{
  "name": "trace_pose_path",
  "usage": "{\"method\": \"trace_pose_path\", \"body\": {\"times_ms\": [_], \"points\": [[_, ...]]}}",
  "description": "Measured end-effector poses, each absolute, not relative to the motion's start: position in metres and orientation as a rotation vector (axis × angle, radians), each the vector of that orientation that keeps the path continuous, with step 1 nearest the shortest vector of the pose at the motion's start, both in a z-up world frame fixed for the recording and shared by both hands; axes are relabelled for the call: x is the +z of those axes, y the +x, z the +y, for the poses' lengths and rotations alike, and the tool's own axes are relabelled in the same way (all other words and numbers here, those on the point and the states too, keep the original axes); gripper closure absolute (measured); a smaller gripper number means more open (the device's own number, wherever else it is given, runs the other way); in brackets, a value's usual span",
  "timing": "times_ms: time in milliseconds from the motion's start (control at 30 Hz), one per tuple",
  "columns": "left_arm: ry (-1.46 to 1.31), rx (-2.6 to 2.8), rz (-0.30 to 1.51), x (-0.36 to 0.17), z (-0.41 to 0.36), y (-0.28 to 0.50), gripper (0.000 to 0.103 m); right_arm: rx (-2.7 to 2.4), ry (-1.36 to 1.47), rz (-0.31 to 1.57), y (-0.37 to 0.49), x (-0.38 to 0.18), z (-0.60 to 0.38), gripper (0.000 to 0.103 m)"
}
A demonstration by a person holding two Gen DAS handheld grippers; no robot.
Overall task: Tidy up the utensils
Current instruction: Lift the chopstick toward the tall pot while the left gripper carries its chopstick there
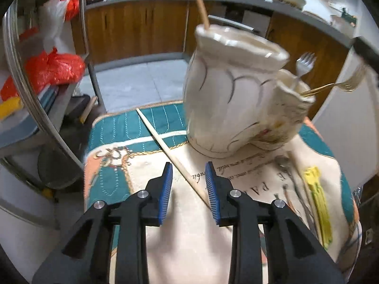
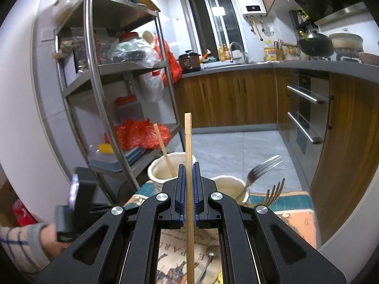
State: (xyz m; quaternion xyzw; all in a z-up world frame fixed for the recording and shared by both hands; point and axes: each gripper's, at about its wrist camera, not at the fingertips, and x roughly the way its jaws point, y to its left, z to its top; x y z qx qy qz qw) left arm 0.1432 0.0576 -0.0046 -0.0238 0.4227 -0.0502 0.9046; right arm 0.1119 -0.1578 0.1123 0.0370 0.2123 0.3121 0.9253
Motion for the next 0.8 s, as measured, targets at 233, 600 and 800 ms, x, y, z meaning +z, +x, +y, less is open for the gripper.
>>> {"method": "trace_pose_path", "body": {"times_ms": [233,600,800], "points": [[-0.01,0.006,0.902,-0.023,0.049,0.168,0.075,0.637,0.073,0.408,0.105,0.118,-0.163,0.096],[-0.046,-0.14,0.847,0.002,0.067,0.129,0.098,0.624,0.111,0.415,0.11,0.117,-0.172,0.096],[-0.083,-0.186,0.656,0.049,0.087,0.088,0.098,0.63,0.142,0.391,0.121,0.124,-0.17,0.096]]}}
